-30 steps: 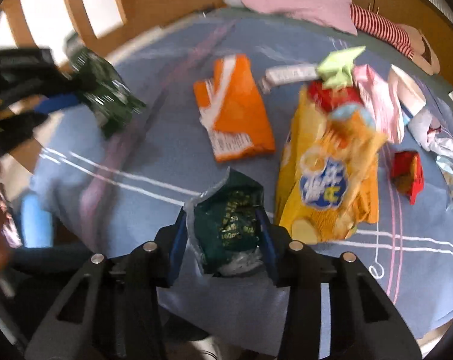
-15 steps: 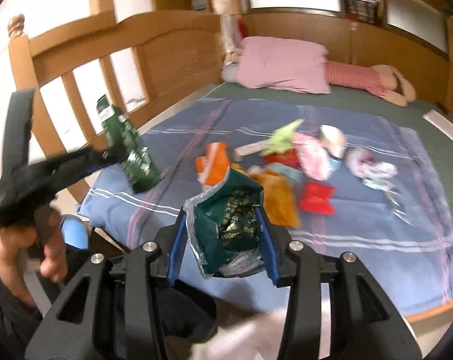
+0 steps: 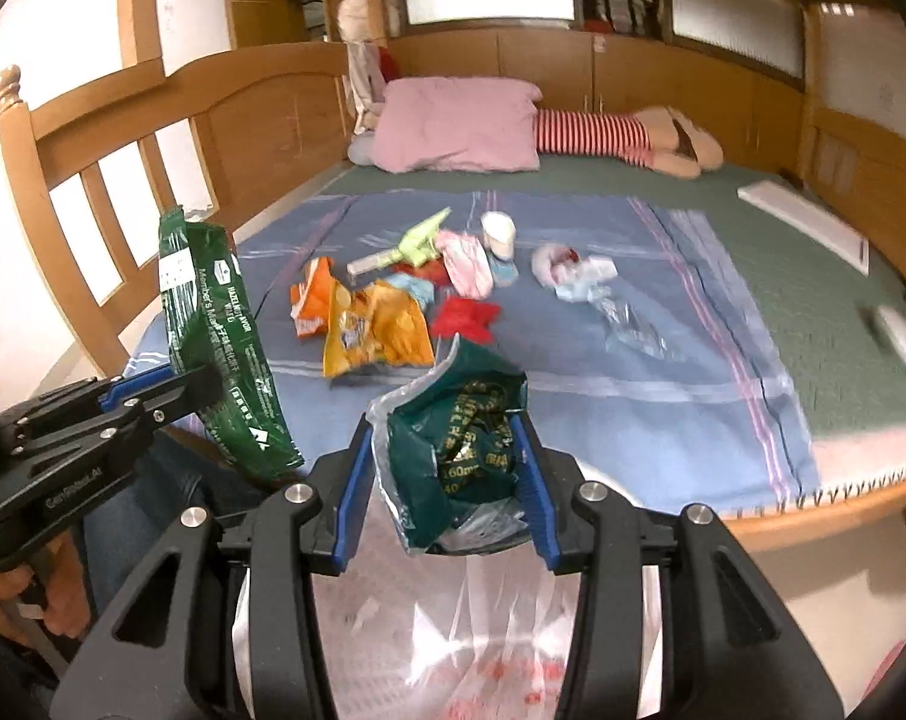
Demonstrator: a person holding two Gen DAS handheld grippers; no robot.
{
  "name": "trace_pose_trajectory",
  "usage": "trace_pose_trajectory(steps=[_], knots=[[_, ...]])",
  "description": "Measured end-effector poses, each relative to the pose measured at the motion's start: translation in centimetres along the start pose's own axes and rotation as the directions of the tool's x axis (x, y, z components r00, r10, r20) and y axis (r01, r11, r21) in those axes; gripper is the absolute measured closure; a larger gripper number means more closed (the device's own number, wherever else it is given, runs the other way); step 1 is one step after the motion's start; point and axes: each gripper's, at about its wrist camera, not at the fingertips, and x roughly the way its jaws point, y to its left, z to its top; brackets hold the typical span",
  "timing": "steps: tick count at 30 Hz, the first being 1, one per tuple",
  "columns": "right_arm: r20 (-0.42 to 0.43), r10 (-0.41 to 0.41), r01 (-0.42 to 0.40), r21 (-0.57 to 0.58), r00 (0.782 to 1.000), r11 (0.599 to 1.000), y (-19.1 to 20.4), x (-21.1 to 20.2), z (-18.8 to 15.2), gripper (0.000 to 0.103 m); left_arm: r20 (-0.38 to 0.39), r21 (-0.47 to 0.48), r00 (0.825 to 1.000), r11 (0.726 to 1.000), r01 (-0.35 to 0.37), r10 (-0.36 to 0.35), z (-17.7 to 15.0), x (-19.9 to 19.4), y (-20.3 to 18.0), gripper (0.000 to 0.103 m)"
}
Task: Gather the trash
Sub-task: 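Carry both wrappers over the bin and open both tools to drop them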
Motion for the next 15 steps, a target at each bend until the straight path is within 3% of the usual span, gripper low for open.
trace_pose_trajectory(steps=[6,8,10,11,15], knots=[[-0.147,0.016,-0.011,0.033,0.989,0.999,-1.1,1.7,-3.6,0.053,-0.026,0.028,1.000,0.999,0.015,-0.014,-1.0,0.0,-2.0,0.082],[-0.164,0.018,-0.010,0.047,0.986,0.999,-1.5,2.1,-4.3,0.038,-0.029,0.032,0.999,0.999,0.016,-0.015,-1.3,0.0,-2.4,0.082],[-0.127,-0.008,0.018,0.081,0.992,0.997,-2.4,1.4,-4.2,0.023,-0.039,0.031,0.999,0.999,0.019,-0.018,-1.3,0.2,-2.4,0.082],[-0.104,-0.013,0.024,0.103,0.994,0.994,-2.8,1.0,-4.1,0.021,-0.044,0.031,0.999,0.999,0.021,-0.020,-1.6,0.2,-2.6,0.082],[0.014,-0.014,0.010,0.221,1.000,0.975,-5.0,-1.1,-2.8,0.020,-0.074,0.038,0.996,0.998,0.048,-0.045,-1.7,0.8,-2.9,0.082]])
